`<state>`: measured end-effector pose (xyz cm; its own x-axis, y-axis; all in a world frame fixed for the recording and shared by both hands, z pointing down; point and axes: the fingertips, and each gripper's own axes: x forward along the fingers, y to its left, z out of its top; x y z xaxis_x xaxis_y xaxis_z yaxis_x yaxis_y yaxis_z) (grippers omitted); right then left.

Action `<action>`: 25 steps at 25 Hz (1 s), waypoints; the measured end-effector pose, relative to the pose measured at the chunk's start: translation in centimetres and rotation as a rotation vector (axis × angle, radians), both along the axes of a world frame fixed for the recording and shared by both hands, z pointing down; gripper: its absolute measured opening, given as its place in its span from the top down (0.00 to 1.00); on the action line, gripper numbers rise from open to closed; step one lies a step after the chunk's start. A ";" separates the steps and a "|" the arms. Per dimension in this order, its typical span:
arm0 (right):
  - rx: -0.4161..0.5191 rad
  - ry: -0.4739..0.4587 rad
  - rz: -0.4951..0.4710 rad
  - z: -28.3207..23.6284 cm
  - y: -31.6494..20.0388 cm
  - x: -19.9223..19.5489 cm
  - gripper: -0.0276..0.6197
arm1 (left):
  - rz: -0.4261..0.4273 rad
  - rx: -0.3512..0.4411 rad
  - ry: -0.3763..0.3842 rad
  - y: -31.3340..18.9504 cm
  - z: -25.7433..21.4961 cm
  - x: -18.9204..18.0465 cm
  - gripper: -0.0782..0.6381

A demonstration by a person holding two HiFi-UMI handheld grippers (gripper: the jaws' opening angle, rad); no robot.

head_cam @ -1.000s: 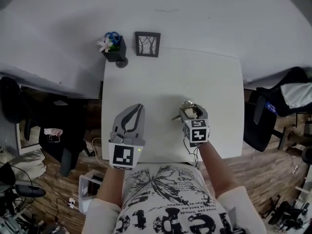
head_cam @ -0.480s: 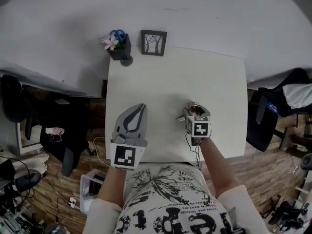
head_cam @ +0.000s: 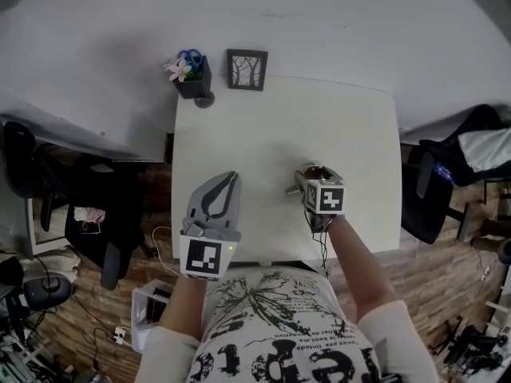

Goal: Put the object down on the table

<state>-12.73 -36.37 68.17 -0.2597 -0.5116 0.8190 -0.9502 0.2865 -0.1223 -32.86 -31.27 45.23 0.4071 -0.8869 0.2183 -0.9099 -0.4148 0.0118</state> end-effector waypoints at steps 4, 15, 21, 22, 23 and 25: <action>0.129 -0.110 -0.006 -4.9 0.0 -0.7 0.52 | 0.009 0.015 -0.009 0.2 -0.6 0.4 0.87; 0.487 -0.175 -0.021 -18.9 -0.6 1.7 0.97 | 0.030 0.129 -0.024 -0.3 -5.3 3.7 0.87; 0.747 -0.221 -0.027 -26.5 0.2 3.2 0.97 | 0.018 0.181 -0.016 -0.1 -8.8 5.2 0.87; 0.791 -0.218 -0.037 -27.6 0.5 3.3 0.97 | 0.018 0.191 -0.011 0.0 -9.6 5.4 0.87; 0.831 -0.214 -0.050 -28.6 0.8 3.4 0.97 | 0.019 0.202 -0.006 0.1 -10.3 5.6 0.87; 0.888 -0.219 -0.075 -30.1 1.4 3.5 0.97 | 0.019 0.224 -0.002 0.4 -11.6 6.0 0.87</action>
